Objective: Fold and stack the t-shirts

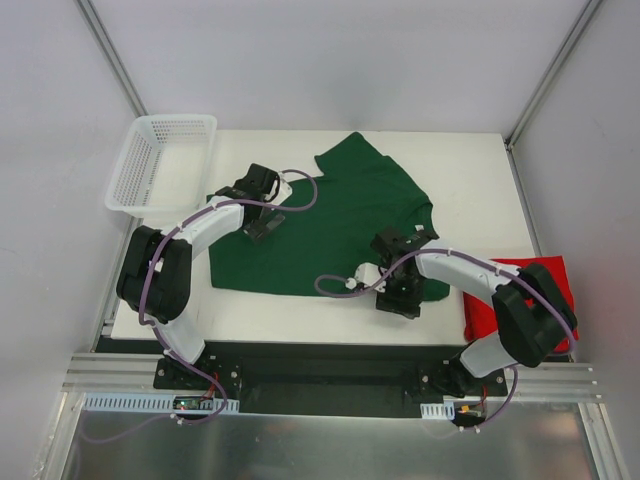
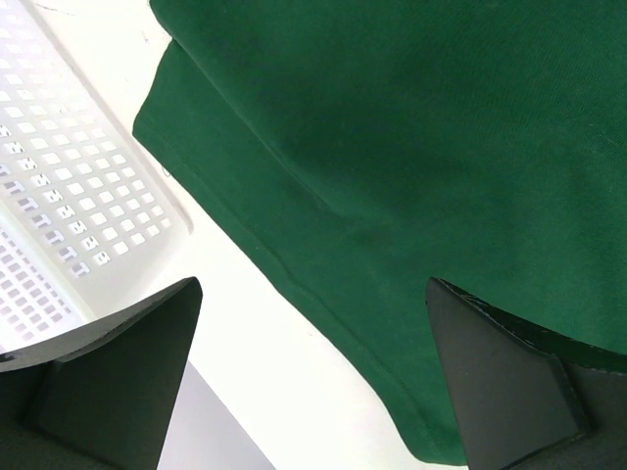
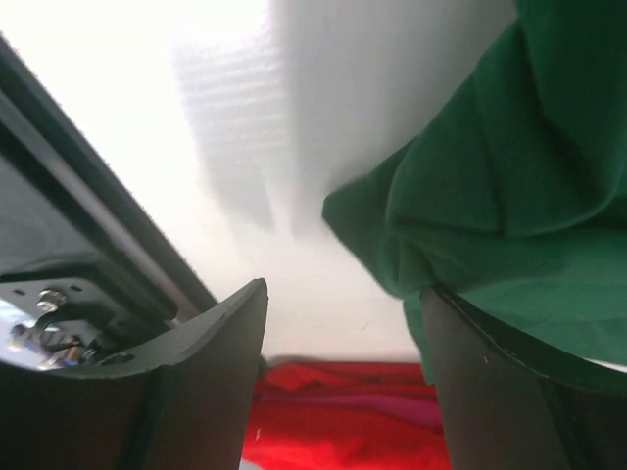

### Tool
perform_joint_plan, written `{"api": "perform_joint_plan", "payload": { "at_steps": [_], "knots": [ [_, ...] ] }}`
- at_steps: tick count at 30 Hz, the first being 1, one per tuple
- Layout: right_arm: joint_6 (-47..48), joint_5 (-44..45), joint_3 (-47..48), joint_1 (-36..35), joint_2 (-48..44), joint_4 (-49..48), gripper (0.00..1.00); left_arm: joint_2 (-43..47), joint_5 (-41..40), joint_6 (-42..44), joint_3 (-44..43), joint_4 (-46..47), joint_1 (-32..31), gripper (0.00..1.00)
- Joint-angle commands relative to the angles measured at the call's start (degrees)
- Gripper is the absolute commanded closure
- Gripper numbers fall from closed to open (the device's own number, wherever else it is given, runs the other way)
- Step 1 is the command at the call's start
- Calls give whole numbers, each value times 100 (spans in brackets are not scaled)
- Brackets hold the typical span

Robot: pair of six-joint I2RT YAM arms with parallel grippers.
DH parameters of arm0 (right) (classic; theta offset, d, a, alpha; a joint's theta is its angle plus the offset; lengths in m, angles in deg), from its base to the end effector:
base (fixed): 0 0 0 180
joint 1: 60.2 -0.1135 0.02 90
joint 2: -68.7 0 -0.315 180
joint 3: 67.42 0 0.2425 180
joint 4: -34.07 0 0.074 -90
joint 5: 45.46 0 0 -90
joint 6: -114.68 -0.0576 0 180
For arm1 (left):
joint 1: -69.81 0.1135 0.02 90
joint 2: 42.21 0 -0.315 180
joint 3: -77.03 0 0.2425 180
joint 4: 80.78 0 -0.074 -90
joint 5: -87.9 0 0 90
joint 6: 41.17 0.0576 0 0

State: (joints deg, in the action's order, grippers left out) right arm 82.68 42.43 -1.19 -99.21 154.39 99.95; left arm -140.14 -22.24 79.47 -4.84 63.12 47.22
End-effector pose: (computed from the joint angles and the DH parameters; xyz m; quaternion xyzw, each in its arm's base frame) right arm 0.1818 0.1500 0.2157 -0.7488 0.6613 0.0114 0.0431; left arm 0.3539 -0.1258 0.2573 0.3666 0.8581 0.1874 0.3069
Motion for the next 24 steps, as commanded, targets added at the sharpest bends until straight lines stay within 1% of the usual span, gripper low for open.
{"api": "perform_joint_plan", "payload": {
  "at_steps": [1, 8, 11, 16, 17, 20, 21, 22, 23, 24],
  "knots": [
    [-25, 123, -110, -212, 26, -707, 33, 11, -130, -75, -21, -19, -53, 1],
    [71, -184, 48, -345, 641, -734, 31, 64, -201, -31, 31, -19, -53, 1],
    [89, -395, 145, -441, 773, -445, 30, 81, -218, -31, 84, -19, -53, 1],
    [-7, -536, 189, -625, 669, -76, 29, 72, -218, -13, 128, -19, -53, 1],
    [-60, -571, 198, -652, 625, 3, 26, 46, -210, -13, 128, -19, -44, 1],
    [-201, -571, 285, -749, 414, 206, 25, 2, -166, -48, 102, -19, -53, 1],
    [-236, -563, 294, -775, 370, 241, 19, -7, -174, -49, 75, -19, -53, 1],
    [-262, -510, 321, -836, 282, 294, 17, -24, -166, -57, 67, -19, -53, 1],
    [-289, -501, 330, -846, 238, 320, 12, -33, -166, -57, 66, -19, -53, 1],
    [-350, -501, 347, -863, 212, 355, 0, -33, -166, -57, 49, -19, -53, 1]
  ]
}}
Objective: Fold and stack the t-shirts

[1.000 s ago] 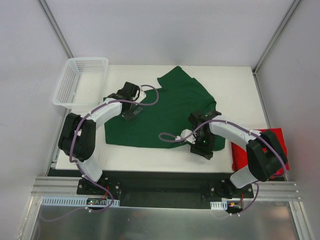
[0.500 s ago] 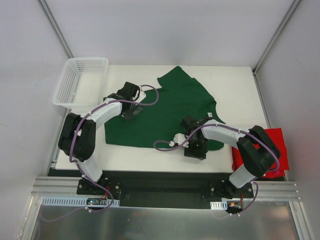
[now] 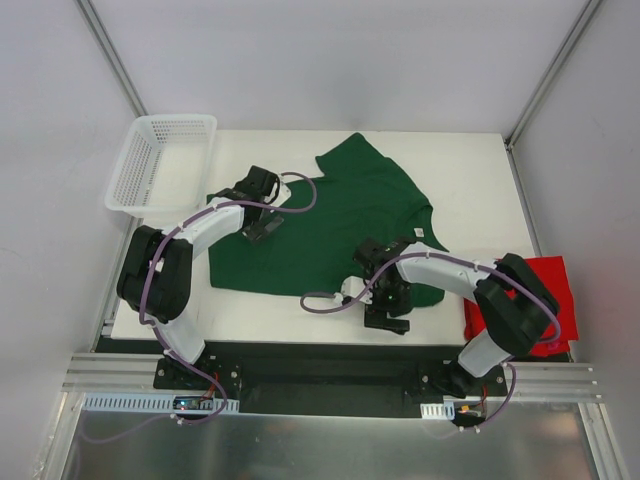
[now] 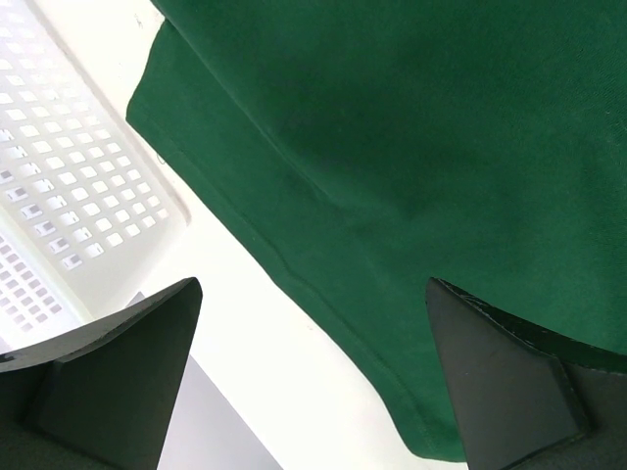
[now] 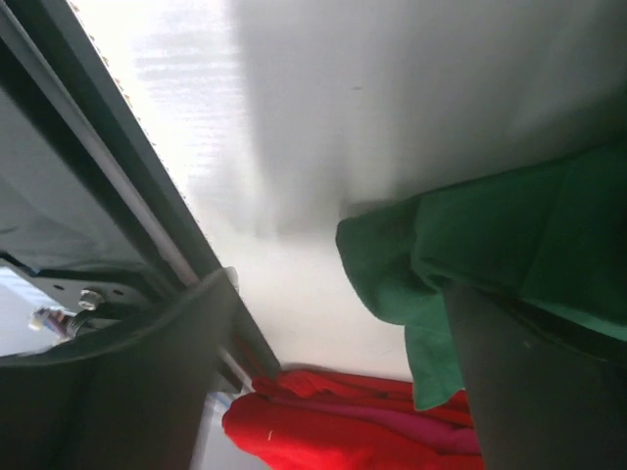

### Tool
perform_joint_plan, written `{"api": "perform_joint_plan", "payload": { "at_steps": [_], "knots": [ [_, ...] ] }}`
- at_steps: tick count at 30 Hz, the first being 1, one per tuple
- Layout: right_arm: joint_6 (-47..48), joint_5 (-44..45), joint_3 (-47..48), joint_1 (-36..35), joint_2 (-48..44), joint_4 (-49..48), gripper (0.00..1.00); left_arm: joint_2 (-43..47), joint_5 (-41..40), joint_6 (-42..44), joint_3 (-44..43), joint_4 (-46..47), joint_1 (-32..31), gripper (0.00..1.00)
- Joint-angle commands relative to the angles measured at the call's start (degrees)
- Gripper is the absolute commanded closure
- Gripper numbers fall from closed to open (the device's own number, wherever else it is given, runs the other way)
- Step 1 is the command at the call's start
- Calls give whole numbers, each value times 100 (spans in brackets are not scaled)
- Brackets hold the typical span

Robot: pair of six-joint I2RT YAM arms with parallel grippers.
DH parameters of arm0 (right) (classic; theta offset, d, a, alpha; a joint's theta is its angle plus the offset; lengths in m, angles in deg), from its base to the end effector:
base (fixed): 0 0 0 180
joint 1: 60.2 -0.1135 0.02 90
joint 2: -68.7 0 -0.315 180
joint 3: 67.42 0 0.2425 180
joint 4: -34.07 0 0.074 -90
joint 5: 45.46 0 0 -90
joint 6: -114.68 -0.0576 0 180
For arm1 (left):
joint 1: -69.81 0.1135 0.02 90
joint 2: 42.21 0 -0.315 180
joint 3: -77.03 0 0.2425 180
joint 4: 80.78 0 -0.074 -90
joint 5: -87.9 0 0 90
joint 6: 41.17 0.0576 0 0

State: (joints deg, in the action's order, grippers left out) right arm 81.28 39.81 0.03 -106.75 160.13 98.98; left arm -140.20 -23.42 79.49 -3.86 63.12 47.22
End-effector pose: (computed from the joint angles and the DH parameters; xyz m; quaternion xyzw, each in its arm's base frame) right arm 0.1698 0.1862 0.1985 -0.7830 0.6206 0.0403 0.0133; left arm 0.3515 -0.1236 0.2519 0.3657 0.8598 0.1969 0.2971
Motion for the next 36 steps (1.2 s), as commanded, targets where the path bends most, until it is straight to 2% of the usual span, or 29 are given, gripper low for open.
{"api": "perform_joint_plan", "payload": {
  "at_steps": [1, 7, 20, 26, 33, 36],
  "knots": [
    [-237, -221, 225, -153, -398, 478, 4, -27, -48, -60, -50, -19, -53, 1],
    [-360, -335, 269, -250, -469, 505, 4, 8, -30, -68, -41, -19, -53, 1],
    [-132, -449, 189, -250, 770, 135, 4, 176, -109, 20, 91, -19, -53, 1],
    [-44, -1073, 444, -276, 858, 627, 4, 158, -153, 55, 91, -10, -53, 1],
    [211, -1872, 848, -399, 744, 1794, 4, 53, -144, 37, 12, -11, -53, 1],
    [264, -1961, 998, -443, 726, 2174, 4, 17, -136, 20, -6, -19, -53, 1]
  ]
}}
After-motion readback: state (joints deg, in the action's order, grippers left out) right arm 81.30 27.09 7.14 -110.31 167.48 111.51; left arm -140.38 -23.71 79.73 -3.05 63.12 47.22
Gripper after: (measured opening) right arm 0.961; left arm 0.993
